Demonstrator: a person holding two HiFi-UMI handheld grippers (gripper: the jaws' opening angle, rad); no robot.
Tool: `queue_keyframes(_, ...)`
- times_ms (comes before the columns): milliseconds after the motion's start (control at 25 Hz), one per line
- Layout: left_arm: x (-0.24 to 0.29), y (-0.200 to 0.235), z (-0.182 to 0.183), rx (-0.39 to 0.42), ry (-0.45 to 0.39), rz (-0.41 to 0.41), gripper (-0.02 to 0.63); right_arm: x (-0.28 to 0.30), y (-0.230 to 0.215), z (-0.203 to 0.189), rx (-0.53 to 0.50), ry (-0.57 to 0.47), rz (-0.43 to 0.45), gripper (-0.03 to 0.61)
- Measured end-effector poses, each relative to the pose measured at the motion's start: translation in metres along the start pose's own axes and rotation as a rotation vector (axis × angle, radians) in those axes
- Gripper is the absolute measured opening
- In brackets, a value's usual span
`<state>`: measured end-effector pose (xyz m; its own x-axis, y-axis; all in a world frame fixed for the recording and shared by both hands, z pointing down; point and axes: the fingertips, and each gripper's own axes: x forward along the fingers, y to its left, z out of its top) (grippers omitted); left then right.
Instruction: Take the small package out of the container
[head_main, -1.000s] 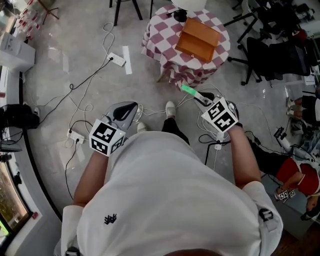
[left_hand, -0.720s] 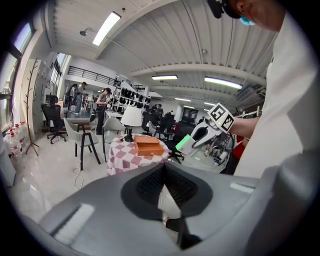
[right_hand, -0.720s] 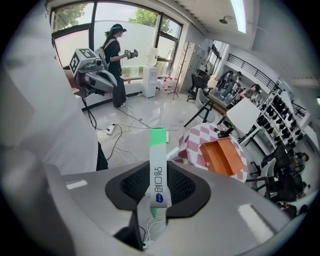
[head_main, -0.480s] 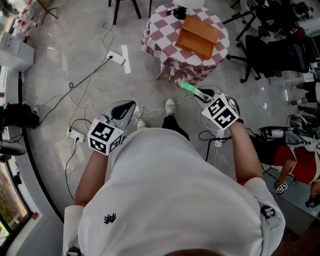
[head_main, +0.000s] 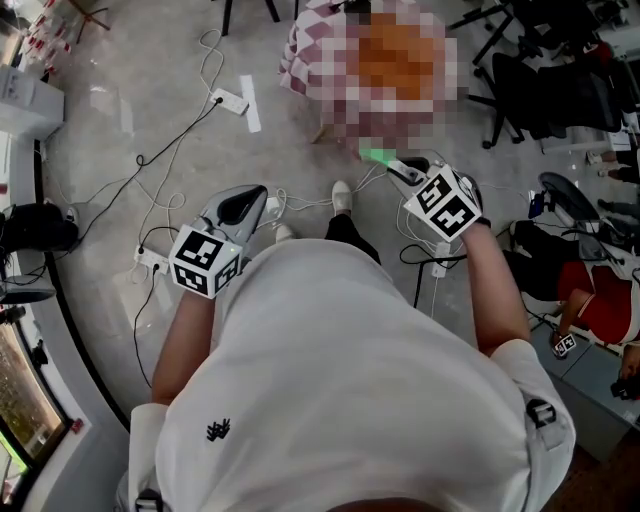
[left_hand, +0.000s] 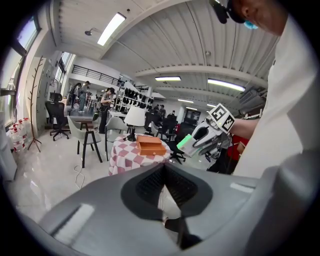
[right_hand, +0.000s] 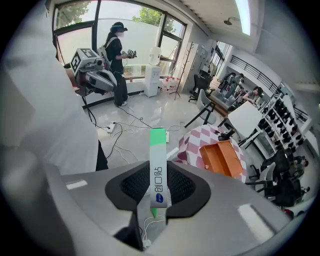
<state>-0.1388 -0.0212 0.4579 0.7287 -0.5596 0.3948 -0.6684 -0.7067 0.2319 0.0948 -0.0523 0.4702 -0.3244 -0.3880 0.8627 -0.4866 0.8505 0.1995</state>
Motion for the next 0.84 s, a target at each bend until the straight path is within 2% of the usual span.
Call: queue_keyframes(840, 0.019, 0.013, 0.000, -0.035, 0.025, 0.027, 0.055, 0.015, -0.031, -0.007, -0.021, 0.029, 0.033, 0.091)
